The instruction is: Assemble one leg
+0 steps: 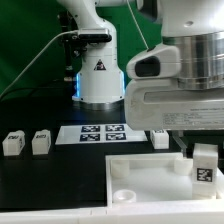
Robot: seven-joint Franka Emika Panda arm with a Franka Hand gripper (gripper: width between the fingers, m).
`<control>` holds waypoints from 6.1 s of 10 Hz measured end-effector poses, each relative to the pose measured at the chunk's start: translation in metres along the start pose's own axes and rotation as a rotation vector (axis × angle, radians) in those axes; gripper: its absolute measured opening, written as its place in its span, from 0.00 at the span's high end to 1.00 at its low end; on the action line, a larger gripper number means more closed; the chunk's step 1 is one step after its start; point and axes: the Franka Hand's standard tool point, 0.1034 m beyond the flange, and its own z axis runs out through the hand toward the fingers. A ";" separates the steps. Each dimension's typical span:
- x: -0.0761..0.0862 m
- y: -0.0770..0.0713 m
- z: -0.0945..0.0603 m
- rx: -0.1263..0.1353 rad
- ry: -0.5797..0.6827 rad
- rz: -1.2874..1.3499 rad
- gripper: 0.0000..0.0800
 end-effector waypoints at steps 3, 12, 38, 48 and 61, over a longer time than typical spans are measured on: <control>-0.002 0.001 0.000 0.015 -0.001 0.318 0.62; -0.012 -0.006 0.007 0.119 -0.016 1.060 0.48; -0.003 0.007 0.005 0.151 -0.032 1.014 0.62; -0.011 0.003 0.013 0.046 0.052 -0.022 0.19; -0.007 0.000 0.011 -0.004 0.047 0.453 0.63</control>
Offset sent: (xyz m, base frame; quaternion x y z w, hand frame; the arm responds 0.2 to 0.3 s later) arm 0.0000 0.0000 0.0000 0.0000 0.0000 0.1790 0.9838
